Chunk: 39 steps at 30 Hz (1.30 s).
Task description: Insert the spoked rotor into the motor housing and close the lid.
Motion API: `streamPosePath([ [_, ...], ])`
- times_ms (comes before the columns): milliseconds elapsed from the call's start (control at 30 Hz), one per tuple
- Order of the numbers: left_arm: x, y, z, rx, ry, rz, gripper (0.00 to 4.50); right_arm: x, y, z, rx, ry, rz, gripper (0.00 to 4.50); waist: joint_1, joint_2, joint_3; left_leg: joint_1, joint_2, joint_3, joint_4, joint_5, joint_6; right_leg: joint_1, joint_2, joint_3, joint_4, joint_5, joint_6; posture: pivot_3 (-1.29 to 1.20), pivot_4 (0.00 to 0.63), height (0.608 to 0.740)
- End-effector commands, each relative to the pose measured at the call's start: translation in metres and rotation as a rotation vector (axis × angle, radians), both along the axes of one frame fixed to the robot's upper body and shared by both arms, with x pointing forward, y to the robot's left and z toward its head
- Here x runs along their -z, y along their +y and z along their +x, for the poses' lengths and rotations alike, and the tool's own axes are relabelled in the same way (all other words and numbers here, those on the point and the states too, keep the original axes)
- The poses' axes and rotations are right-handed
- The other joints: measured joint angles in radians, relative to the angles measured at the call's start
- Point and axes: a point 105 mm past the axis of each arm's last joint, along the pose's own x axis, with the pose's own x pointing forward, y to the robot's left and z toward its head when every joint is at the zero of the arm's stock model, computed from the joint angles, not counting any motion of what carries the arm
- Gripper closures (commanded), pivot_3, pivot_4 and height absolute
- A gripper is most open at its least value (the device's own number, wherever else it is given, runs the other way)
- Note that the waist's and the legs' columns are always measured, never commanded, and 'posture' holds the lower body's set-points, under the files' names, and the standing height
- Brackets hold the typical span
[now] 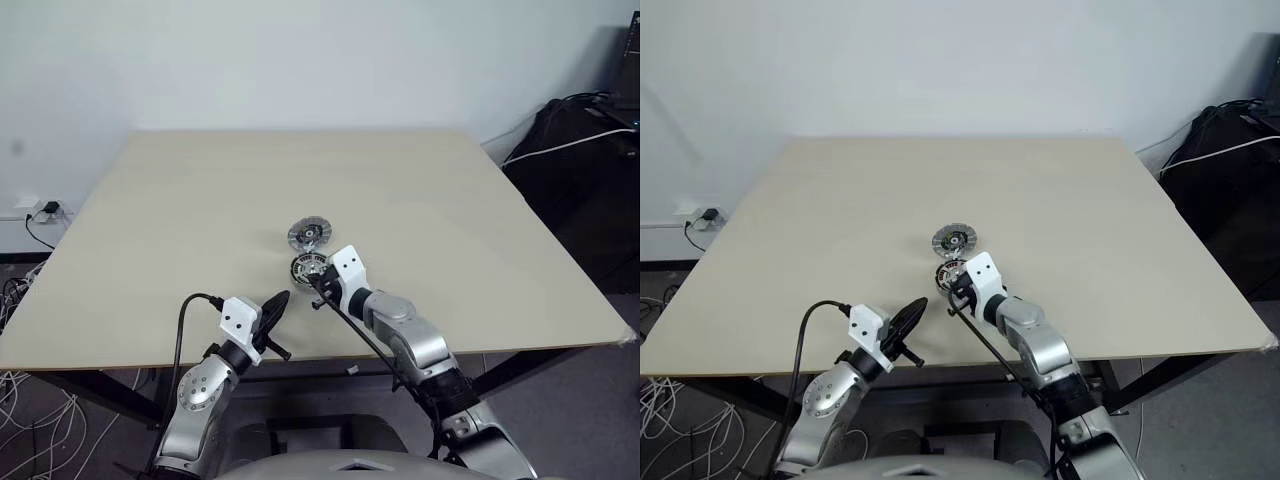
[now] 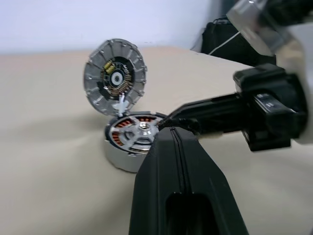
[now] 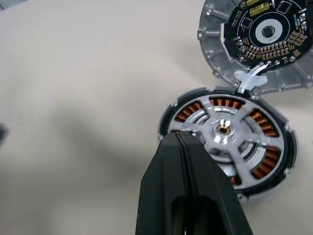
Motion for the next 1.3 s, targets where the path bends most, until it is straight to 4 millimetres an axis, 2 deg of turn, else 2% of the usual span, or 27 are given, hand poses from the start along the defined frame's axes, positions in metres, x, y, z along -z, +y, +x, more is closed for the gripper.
streamPosePath([
  [33,-0.004,0.003,0.0,-0.019,-0.047,-0.001,4.49,-0.015,0.004,0.015,0.007,-0.062,0.0,4.5,0.0,0.0,0.0,0.0,0.0,0.0,0.0,0.0,0.0,0.0,0.0,0.0,0.0,0.0,0.0,0.0,0.0,0.74],
  [233,0.008,0.005,-0.002,-0.003,-0.034,-0.005,4.49,-0.016,0.008,0.034,0.039,-0.082,-0.048,4.5,-0.001,0.001,0.001,0.0,0.0,0.001,0.0,0.0,0.0,0.0,0.0,0.0,0.001,0.0,0.0,0.0,0.0,0.74],
  [500,0.016,0.003,-0.004,0.03,-0.015,-0.018,4.49,-0.019,0.013,0.047,0.048,-0.102,-0.054,4.5,-0.004,0.003,0.001,0.001,0.0,0.001,0.0,0.0,0.0,-0.001,0.0,0.0,0.002,0.0,0.0,0.0,0.0,0.74],
  [600,0.017,0.002,-0.004,0.04,-0.01,-0.02,4.49,-0.011,0.012,0.048,0.048,-0.077,-0.082,4.5,-0.005,0.003,0.001,0.001,0.0,0.001,0.0,0.0,0.0,-0.001,0.0,0.0,0.003,0.0,0.0,0.0,0.0,0.74],
  [767,0.018,0.002,-0.004,0.046,-0.007,-0.019,4.49,0.018,0.002,0.043,0.068,0.04,-0.183,4.5,-0.008,0.005,-0.001,0.001,0.0,0.002,0.0,0.0,-0.001,-0.001,0.0,0.0,0.003,0.0,0.0,0.0,0.0,0.74],
  [833,0.018,0.001,-0.004,0.046,-0.007,-0.019,4.49,0.023,0.001,0.04,0.066,0.062,-0.191,4.5,-0.008,0.006,-0.002,0.002,0.0,0.001,0.0,0.0,-0.001,0.0,0.0,0.0,0.003,0.0,0.0,0.0,0.0,0.74],
  [933,0.018,0.002,-0.004,0.042,-0.011,-0.018,4.49,0.017,0.005,0.039,0.057,0.043,-0.158,4.5,-0.008,0.008,-0.003,0.003,0.0,0.001,0.0,0.001,-0.001,0.001,0.0,0.0,0.004,0.0,0.0,0.0,0.0,0.74],
  [1067,0.016,0.002,-0.003,0.035,-0.019,-0.015,4.49,-0.005,0.013,0.041,0.005,-0.037,-0.107,4.5,-0.008,0.008,-0.003,0.003,0.0,0.001,0.0,0.001,-0.001,0.001,0.0,0.0,0.004,0.0,0.0,0.0,0.0,0.74],
  [1300,0.014,0.001,-0.002,0.036,-0.018,-0.02,4.49,-0.016,0.012,0.029,-0.191,-0.09,-0.217,4.5,-0.009,0.009,-0.003,0.001,0.0,0.001,0.0,0.0,-0.001,0.0,0.0,0.0,0.004,0.0,0.001,0.0,0.0,0.74],
])
